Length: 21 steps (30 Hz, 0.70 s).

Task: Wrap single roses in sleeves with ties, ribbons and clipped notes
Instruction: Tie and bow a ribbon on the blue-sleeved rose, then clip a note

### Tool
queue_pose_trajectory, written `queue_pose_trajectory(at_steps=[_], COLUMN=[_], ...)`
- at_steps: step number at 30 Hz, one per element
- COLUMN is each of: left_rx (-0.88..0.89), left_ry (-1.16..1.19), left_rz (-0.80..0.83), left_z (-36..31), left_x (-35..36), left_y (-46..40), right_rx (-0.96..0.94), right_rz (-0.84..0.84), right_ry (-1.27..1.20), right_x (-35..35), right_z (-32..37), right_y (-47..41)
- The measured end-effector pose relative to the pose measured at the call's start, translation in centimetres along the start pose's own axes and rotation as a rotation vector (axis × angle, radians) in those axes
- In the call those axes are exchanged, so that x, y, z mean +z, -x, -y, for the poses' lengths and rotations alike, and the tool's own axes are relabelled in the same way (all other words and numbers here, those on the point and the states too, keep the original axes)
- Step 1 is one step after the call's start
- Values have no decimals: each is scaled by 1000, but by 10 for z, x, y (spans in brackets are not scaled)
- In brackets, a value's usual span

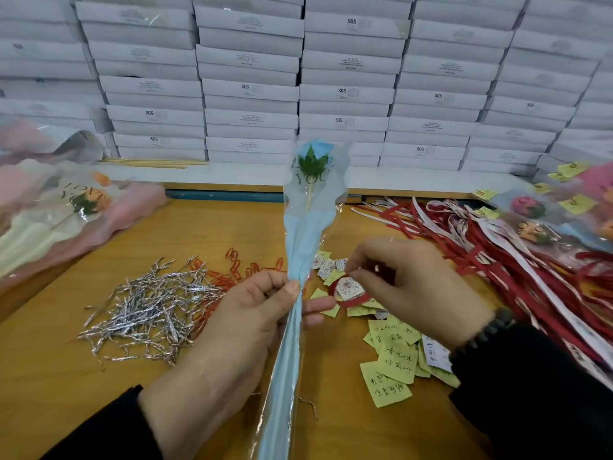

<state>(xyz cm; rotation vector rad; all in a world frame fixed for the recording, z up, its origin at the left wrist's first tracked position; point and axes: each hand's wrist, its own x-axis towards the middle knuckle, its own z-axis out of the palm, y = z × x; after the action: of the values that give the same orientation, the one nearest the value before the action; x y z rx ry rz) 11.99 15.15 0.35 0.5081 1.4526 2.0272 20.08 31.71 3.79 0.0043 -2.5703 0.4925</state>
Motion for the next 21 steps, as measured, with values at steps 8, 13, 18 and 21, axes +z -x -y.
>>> queue_pose_trajectory(at_steps=[8,13,18,21], left_rx=[7,45,117,128], left_ry=[66,43,74,94], left_rz=[30,-158,-294,-307], left_z=[1,-10,-16,-17], left_x=[0,-10,-21,-24], left_y=[-1,-7,-11,-12], right_rx=[26,165,324,463], right_rz=[78,53,19,-5], right_ry=[-138,-262,-251,-77], right_x=[19,2,-23,-34], right_z=[5,-13,-45,-65], right_y=[-1,1,11,20])
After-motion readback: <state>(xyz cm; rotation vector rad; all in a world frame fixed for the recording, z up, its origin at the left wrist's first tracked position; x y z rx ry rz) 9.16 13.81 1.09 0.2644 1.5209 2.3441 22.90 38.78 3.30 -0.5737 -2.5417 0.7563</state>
